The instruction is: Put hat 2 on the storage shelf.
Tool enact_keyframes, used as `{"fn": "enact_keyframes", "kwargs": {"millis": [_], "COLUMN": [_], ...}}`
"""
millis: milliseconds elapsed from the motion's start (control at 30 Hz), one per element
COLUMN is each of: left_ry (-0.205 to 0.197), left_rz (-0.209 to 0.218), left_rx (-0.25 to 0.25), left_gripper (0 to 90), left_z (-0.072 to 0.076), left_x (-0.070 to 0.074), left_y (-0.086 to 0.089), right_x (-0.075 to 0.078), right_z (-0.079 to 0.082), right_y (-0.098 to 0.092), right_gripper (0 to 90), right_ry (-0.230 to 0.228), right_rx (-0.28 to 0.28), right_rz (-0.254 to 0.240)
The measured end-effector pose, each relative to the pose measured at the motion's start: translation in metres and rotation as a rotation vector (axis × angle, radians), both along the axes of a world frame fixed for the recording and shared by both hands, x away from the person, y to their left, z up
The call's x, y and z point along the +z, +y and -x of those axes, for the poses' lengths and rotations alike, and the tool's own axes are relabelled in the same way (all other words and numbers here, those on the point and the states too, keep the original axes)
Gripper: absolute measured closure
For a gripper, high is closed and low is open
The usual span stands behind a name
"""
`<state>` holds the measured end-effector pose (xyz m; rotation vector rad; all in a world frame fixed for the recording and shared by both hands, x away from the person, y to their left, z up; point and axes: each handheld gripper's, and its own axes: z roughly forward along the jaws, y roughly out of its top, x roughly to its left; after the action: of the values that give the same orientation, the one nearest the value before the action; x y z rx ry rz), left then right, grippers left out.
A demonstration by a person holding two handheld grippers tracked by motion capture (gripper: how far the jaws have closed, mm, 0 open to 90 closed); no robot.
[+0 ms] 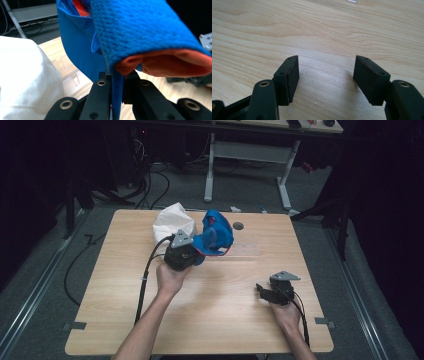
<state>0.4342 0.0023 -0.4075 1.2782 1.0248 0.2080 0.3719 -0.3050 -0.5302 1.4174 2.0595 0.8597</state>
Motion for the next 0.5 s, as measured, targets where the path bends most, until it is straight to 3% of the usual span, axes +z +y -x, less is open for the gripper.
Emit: {"fn": "enact_keyframes", "kwargs": {"millis": [167, 300, 500], "left_ry": [0.011, 0.015, 0.021], "left_rz": [0.029, 0.014, 0.029], "left_rx": [0.026, 0.042, 0.055], "left_gripper": [86.7, 86.7, 86.6], "left_z": [-0.016, -0.029, -0.045], "left_x": [0.004, 0.002, -0.001], "left_y": [-0.005, -0.012, -0.023], "right_x": [0.0, -0.001, -0.001], "right_z": [-0.002, -0.001, -0.001], "right_y": [-0.004, -0.002, -0.002], "right_gripper": [36.2, 36.0, 36.0], "right_ry": [0.019, 0.016, 0.016], "right_rx": [-0.002, -0.001, -0.003], "right_rz": [-0.034, -0.02, -0.016]}}
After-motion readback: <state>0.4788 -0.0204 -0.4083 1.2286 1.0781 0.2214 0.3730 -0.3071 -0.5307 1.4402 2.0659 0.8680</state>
